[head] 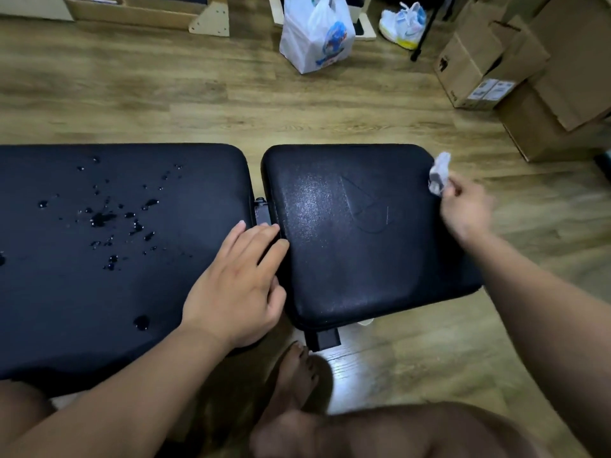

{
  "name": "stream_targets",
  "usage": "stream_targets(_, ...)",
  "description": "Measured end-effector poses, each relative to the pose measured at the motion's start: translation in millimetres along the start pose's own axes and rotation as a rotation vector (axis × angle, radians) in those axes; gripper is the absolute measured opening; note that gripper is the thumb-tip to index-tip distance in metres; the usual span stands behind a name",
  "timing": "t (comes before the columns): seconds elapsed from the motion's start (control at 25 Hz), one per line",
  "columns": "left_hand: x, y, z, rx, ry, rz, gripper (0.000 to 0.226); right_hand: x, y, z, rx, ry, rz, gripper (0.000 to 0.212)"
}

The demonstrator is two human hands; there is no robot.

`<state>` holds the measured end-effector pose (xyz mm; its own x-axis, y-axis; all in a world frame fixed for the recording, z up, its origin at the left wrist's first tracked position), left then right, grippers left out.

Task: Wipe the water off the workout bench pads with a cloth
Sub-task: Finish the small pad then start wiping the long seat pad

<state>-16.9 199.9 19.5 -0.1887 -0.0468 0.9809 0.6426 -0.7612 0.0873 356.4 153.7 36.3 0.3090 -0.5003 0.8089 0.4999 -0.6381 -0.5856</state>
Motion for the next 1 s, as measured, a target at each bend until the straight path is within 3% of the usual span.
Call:
stream_targets(0.2, 2, 0, 1, -0.004, -0.015, 0.004, 0.051, -53, -80, -136, 0.278, -0.015, 0.152, 0.043)
stream_targets(0.28, 5, 0, -2, 0.007, 0.010, -0.023, 0.048, -77, -125, -210, 0.517, -0.144, 0.118, 0.041)
stream_targets(0.36, 10, -1, -3, 0.022, 0.028, -0.055, 0.044, -73, -121, -239, 0.716, -0.283, 0.099, 0.037)
stream_targets(0.44, 10, -2, -1, 0.031, 0.011, -0.081, 0.045, -36, -71, -204, 0.670, -0.242, 0.089, 0.037)
stream_targets(0.56, 8, -1, 0, 0.016, 0.004, -0.068, 0.046, 44, 22, -132, 0.299, 0.038, 0.056, 0.040)
stream_targets(0.64, 6, -2, 0, 0.009, 0.012, -0.063, 0.047, 58, 47, -119, 0.185, 0.126, 0.048, 0.038)
stream_targets(0.76, 8, -1, 3, -0.003, 0.026, -0.074, 0.047, 38, 11, -143, 0.271, 0.127, 0.129, 0.034)
stream_targets(0.88, -1, -4, 2, -0.002, 0.033, -0.093, 0.046, -31, -76, -211, 0.438, -0.072, 0.240, 0.027)
stream_targets(1.0, 27, -13, -6, 0.108, 0.095, -0.315, 0.037, -73, -142, -289, 0.575, -0.269, 0.278, 0.027)
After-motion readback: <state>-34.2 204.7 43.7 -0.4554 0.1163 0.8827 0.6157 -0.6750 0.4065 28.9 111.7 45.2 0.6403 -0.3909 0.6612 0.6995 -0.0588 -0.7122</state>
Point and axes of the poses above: each hand's wrist, its own z-axis towards the middle knuckle, its own x-axis out of the back of the hand, y = z × x, the point moved 9 cm from there along z, towards the middle knuckle, and after that the axes turned 14 degrees about z, right-handed, at the moved point
